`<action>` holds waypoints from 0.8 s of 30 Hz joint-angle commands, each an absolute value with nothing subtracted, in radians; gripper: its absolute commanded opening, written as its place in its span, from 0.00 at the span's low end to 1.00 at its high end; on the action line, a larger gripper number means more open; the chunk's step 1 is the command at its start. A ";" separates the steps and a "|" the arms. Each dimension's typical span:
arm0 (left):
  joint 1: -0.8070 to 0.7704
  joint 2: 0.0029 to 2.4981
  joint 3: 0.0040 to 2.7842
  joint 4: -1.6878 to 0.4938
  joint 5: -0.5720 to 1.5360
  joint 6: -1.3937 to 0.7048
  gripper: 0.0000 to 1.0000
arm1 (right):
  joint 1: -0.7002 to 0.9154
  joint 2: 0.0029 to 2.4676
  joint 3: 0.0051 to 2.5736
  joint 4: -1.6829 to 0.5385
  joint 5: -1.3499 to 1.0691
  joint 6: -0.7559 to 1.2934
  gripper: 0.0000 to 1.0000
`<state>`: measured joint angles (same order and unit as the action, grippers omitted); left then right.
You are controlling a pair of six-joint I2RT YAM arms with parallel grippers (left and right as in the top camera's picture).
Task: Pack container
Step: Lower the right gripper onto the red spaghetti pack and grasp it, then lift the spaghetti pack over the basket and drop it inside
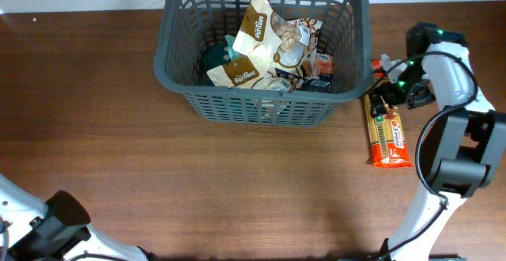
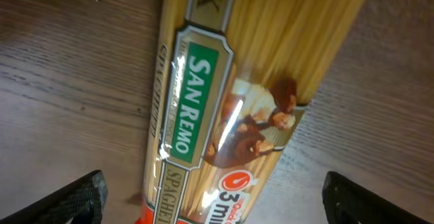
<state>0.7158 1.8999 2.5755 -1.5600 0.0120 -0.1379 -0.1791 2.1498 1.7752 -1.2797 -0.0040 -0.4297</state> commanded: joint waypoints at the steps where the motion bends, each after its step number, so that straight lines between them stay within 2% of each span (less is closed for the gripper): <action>1: 0.720 1.915 2.572 -1.555 0.023 -0.114 0.99 | -0.184 2.160 1.755 -1.272 0.024 -0.432 0.99; 15: 0.720 1.917 2.572 -1.551 0.023 -0.114 0.99 | -0.184 2.173 1.517 -1.047 -0.105 -0.383 0.99; 19: 0.720 1.917 2.572 -1.551 0.023 -0.114 0.99 | -0.186 2.173 1.474 -1.003 -0.229 -0.384 0.98; 20: 0.720 1.917 2.572 -1.551 0.023 -0.114 0.99 | -0.188 2.173 1.469 -0.991 -0.271 -0.384 0.76; 21: 0.720 1.917 2.572 -1.551 0.023 -0.114 0.99 | -0.190 2.173 1.469 -0.985 -0.312 -0.384 0.35; 22: 0.720 1.917 2.572 -1.552 0.023 -0.114 0.99 | -0.191 2.173 1.469 -0.978 -0.336 -0.383 0.03; 24: 0.720 1.917 2.572 -1.551 0.024 -0.114 0.99 | -0.198 2.173 1.479 -0.970 -0.383 -0.376 0.04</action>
